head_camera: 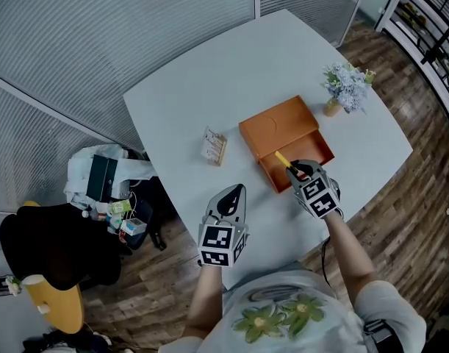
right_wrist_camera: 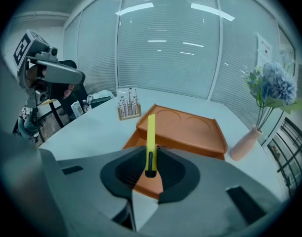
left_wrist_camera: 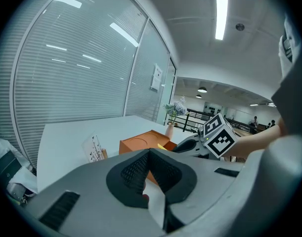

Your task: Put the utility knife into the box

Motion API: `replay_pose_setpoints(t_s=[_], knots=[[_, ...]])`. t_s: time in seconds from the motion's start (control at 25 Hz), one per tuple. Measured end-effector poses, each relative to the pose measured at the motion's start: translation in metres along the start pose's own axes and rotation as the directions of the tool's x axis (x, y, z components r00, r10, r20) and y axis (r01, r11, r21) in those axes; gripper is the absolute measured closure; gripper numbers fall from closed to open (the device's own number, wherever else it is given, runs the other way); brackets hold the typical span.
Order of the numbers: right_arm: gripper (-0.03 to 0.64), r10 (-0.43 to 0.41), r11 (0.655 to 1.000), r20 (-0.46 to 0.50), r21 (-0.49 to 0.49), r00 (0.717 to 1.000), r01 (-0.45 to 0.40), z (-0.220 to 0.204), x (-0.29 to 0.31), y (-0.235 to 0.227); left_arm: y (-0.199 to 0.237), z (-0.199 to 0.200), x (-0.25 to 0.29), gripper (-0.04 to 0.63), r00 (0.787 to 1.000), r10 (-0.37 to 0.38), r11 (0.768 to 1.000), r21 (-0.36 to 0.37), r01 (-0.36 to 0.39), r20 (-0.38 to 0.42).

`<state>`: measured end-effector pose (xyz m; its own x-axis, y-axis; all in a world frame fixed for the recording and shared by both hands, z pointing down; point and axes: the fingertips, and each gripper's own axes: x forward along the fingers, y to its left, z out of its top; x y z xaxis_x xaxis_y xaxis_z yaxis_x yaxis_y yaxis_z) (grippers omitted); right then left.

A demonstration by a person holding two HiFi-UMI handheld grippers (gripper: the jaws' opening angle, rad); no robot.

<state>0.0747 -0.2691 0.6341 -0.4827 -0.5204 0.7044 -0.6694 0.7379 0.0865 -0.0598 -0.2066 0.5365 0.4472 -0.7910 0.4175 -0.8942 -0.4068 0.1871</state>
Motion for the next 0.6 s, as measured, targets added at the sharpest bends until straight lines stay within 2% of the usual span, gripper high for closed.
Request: replay_pose_setpoints(t_s=[0.6], knots=[[0.545, 0.048, 0.993, -0.127, -0.104, 0.991, -0.062, -0.022, 0.028, 0.001, 0.002, -0.008, 0.005, 0.594, 1.0, 0.011, 1.0, -0.006, -0.011, -0.023]])
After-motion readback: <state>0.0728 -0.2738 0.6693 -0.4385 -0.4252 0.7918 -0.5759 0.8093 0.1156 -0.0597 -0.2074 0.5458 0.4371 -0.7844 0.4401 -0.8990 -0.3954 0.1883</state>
